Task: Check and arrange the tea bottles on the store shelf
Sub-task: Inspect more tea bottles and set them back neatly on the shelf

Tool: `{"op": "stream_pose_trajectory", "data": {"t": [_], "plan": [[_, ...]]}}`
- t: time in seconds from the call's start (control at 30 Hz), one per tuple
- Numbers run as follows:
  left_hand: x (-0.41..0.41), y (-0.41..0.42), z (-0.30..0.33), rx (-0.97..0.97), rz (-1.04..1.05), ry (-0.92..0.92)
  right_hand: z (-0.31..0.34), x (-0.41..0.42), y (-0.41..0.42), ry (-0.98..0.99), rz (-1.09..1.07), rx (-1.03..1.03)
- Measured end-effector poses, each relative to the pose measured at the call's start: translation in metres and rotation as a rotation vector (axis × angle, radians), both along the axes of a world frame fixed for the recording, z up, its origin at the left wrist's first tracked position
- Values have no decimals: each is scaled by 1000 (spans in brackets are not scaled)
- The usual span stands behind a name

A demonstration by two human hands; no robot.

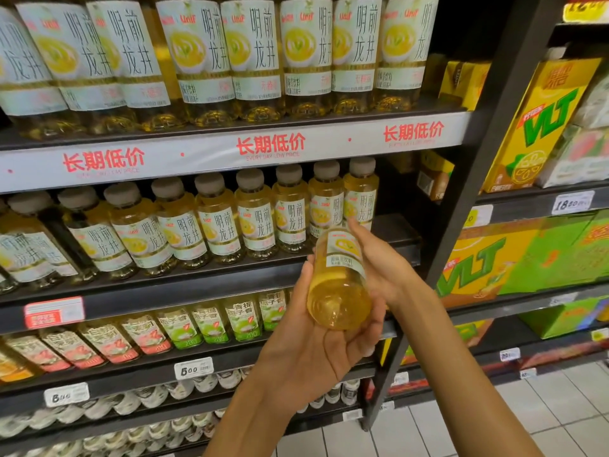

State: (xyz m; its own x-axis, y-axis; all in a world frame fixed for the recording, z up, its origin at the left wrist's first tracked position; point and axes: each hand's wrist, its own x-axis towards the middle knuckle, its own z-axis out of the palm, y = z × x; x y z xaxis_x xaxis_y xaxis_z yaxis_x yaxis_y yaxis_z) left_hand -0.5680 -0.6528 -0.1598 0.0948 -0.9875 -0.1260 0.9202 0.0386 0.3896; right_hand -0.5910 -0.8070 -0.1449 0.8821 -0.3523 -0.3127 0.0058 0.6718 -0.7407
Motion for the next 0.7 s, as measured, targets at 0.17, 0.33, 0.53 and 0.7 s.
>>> {"op": "stream_pose_trajectory", "data": {"t": [0.17,0.33,0.53,0.7], "plan": [[0,3,-3,43,-28,43,-7,-4,-3,23,33,-64],[1,0,-18,203,85,-479,5,-7,-9,-127,-51,-191],[6,-1,-23,304,288,-681,11,-14,-3,-219,-110,-495],[8,2,-28,185,286,-613,16,-18,9,-322,-48,-356]]}}
